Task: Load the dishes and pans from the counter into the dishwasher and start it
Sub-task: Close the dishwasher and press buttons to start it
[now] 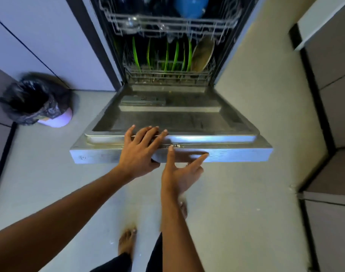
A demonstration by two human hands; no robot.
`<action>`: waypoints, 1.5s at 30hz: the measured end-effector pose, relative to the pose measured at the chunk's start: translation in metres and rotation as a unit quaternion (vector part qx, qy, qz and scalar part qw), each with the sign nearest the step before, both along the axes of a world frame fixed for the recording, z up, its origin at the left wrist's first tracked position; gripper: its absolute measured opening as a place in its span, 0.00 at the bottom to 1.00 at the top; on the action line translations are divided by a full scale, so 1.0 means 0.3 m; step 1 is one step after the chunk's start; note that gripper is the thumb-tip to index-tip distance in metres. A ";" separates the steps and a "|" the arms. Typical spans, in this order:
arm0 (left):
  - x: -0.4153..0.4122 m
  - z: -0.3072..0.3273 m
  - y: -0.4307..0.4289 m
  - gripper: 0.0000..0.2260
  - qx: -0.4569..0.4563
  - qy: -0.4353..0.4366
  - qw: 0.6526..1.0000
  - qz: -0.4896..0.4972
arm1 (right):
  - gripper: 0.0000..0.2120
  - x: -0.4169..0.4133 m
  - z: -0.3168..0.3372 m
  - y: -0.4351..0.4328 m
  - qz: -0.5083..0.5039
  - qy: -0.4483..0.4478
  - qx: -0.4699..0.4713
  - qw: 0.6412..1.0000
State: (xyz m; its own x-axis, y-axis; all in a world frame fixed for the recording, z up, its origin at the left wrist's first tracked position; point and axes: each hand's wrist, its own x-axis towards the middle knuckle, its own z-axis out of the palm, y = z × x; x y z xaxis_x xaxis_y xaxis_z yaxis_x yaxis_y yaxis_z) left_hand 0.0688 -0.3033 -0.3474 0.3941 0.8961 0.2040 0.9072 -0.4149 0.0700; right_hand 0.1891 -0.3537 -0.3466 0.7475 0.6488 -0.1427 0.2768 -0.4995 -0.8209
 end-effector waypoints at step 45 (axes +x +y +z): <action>-0.110 0.808 1.329 0.39 0.041 0.009 0.998 0.039 | 0.30 0.202 0.695 1.478 0.463 -0.508 0.154 0.710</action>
State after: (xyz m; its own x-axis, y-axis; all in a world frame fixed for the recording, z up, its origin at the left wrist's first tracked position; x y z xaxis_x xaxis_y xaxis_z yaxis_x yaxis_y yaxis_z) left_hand 0.0357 0.0955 -0.1048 0.3284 0.9048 0.2711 0.9378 -0.3466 0.0212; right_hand 0.2496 0.0897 -0.1381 -0.4042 0.8124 0.4204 0.8966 0.4428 0.0063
